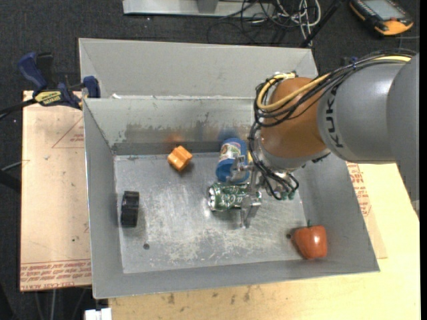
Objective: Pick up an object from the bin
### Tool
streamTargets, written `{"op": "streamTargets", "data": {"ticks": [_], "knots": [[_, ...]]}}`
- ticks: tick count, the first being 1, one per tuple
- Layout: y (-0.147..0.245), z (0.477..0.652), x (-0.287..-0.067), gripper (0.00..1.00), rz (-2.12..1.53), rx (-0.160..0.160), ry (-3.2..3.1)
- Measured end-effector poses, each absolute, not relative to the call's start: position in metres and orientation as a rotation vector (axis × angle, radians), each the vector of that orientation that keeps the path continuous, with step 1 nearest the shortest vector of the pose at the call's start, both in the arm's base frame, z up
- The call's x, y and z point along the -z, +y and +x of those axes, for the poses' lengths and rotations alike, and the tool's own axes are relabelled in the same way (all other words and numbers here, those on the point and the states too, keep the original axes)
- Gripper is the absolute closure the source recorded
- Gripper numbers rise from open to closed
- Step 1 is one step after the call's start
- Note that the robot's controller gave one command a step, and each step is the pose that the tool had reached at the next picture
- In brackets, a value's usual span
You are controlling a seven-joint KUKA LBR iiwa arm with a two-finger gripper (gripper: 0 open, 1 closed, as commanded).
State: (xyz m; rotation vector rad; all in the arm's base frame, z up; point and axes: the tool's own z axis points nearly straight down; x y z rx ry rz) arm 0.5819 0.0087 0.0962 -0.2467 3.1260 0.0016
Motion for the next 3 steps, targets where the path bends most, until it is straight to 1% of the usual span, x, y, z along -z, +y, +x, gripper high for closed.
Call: {"op": "streamTargets", "data": {"ticks": [1,3], "knots": [[0.0142,0.5979,-0.0754,1.00,-0.335,0.000,3.135],[0.0142,0.5969,-0.0787,1.00,-0.333,0.000,3.134]]}}
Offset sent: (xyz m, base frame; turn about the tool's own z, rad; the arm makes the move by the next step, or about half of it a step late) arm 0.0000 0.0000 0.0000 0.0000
